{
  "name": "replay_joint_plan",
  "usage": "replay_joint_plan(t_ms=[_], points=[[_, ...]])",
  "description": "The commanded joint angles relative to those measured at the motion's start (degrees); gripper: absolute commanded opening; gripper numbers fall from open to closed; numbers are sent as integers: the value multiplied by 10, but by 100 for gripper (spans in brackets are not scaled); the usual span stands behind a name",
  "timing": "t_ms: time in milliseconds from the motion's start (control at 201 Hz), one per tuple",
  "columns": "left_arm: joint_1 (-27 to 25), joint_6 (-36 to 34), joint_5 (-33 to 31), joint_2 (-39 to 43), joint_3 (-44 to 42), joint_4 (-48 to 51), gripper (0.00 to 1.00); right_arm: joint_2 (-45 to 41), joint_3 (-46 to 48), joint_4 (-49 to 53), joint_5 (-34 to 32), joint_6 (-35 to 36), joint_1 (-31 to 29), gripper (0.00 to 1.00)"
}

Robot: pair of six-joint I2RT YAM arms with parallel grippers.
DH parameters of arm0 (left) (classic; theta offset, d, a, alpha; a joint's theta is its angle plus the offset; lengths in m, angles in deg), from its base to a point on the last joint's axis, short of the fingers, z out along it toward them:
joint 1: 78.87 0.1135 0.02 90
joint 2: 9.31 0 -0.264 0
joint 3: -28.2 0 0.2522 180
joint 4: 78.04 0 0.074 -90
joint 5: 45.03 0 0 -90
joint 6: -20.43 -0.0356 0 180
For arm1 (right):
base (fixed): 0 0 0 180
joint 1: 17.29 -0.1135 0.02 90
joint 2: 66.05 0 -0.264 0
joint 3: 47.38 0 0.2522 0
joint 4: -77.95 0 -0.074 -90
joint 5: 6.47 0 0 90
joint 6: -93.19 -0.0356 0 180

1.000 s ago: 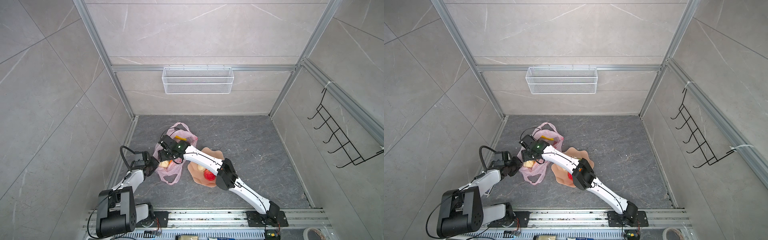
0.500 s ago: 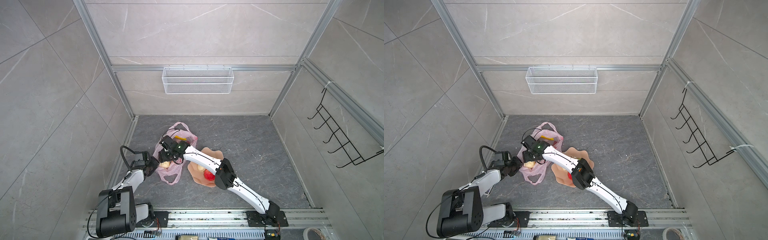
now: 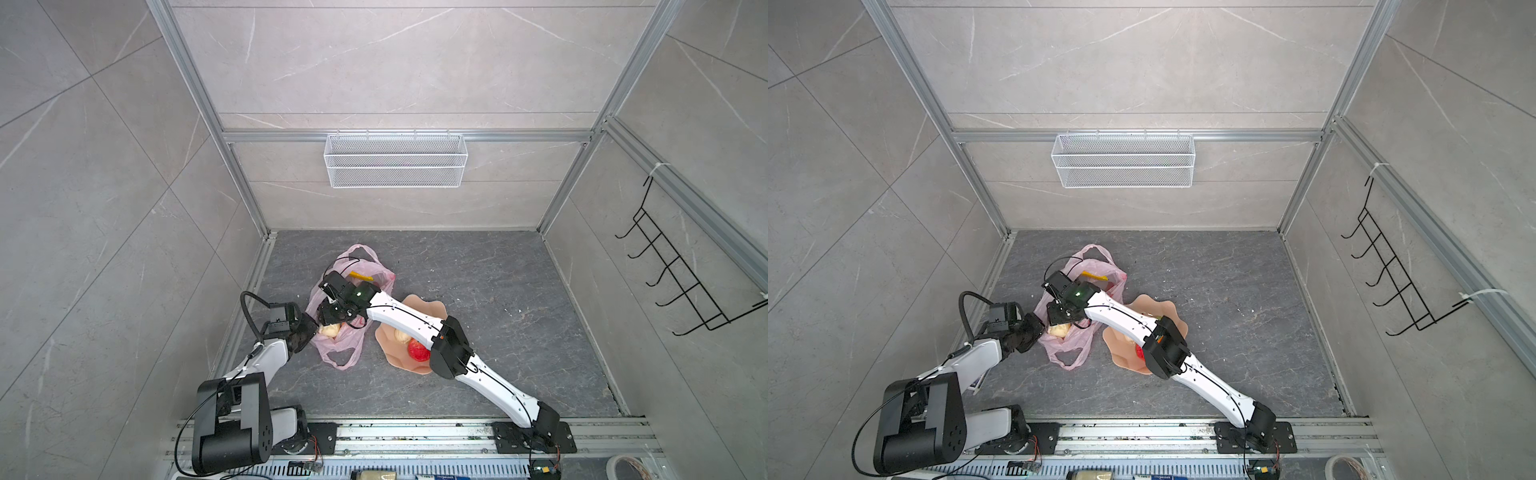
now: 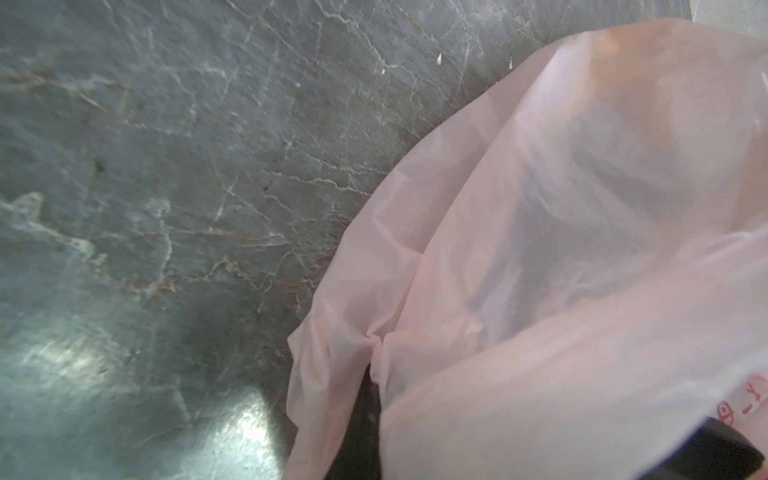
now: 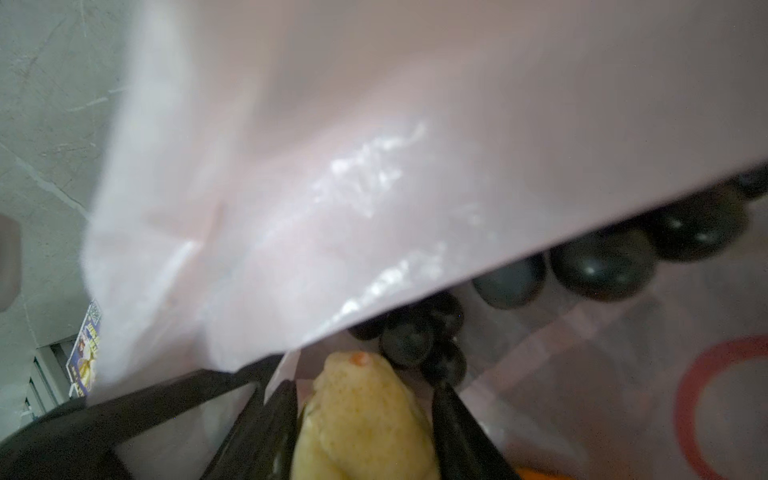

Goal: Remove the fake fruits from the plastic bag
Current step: 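Grasp the yellow pear inside the bag with the right gripper, then lift the yellow pear out and lower it into the pink bowl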

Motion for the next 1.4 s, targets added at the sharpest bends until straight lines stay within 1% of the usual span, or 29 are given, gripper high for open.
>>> replay_joint_plan(t_ms=[0,224,403,448,533,752,956,1155,1305,1394], points=[[-3,-19,-8,1,19,-6,0,-49,26,4,-12,11,-4,41],[-4,-19,-8,1,18,-5,0,-75,50,-9,-30,10,-5,36],[-4,-20,-6,-1,19,-5,0,-106,70,-30,-45,12,-5,34],[-3,-21,-6,-2,20,-6,0,-112,98,-40,-54,15,-5,34],[-3,-22,-6,-4,21,-6,0,-161,146,-73,-70,21,-5,34],[-4,-23,-7,-4,21,-6,0,-281,316,-184,-129,38,-4,33],[-4,-23,-7,-3,21,-5,0,-383,457,-234,-197,48,10,32],[-4,-23,-9,-1,21,-4,0,-485,596,-270,-257,52,42,32],[-4,-24,-10,-1,21,-5,0,-540,681,-287,-294,52,67,33],[-4,-23,-12,-2,21,-5,0,-567,729,-300,-332,53,77,32]])
